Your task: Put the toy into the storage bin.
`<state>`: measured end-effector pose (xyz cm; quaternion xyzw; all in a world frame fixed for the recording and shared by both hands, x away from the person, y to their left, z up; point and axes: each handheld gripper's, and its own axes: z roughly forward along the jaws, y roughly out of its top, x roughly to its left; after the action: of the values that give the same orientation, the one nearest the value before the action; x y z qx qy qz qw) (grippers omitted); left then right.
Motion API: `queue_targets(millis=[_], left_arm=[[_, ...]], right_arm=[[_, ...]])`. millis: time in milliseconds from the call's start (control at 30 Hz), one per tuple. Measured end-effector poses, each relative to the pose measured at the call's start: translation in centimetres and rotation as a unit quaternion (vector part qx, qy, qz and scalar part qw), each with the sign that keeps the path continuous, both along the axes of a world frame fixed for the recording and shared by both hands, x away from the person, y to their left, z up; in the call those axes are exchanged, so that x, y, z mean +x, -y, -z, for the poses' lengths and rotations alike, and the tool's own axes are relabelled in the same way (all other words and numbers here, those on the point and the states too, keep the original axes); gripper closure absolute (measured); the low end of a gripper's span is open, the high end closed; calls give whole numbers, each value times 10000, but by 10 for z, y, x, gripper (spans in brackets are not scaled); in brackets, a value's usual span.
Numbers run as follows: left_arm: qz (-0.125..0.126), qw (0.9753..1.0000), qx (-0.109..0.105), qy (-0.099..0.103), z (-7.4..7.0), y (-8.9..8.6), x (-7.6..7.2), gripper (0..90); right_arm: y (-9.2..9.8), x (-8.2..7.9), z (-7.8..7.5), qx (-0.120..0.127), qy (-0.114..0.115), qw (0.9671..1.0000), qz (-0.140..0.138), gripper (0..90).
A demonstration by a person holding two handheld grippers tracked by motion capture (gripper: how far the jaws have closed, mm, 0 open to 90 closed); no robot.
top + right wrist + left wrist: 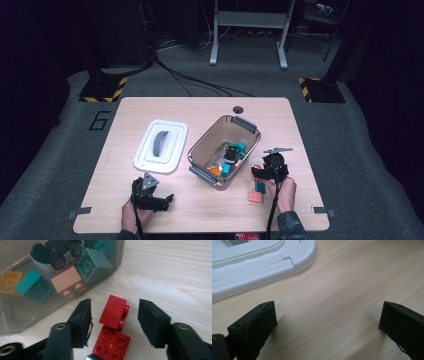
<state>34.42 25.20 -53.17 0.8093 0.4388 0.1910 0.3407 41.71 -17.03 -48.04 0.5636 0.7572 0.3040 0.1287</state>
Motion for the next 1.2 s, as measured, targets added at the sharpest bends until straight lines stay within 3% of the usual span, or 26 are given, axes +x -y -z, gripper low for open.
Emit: queue_targets(millis=[267, 400, 667, 733, 900, 1033, 1200], left_arm=[[-1, 10000, -3, 0, 0, 0, 0, 10], [2, 10000, -1, -6, 0, 0, 0, 11], [9, 10000, -4, -11, 0, 0, 0, 11], [-16, 10000, -29, -21, 0, 0, 0, 11], [-27, 10000, -19, -27, 0, 0, 0, 12], [-29, 10000, -20, -28, 0, 0, 0, 11], [-24, 10000, -16, -26, 0, 0, 0, 11]], right_arm=[[-2, 7, 7, -38, -191, 9998, 47, 560], [-2, 8, 9, -110, -194, 9997, 35, 653], [2, 5, 7, -15, -184, 9997, 128, 673], [5, 5, 7, -21, -65, 10000, 71, 673], [12, 1, -2, 137, -45, 9998, 112, 675], [17, 0, -14, 74, 44, 10000, -13, 676], [20, -3, -25, 164, 52, 9998, -55, 677]])
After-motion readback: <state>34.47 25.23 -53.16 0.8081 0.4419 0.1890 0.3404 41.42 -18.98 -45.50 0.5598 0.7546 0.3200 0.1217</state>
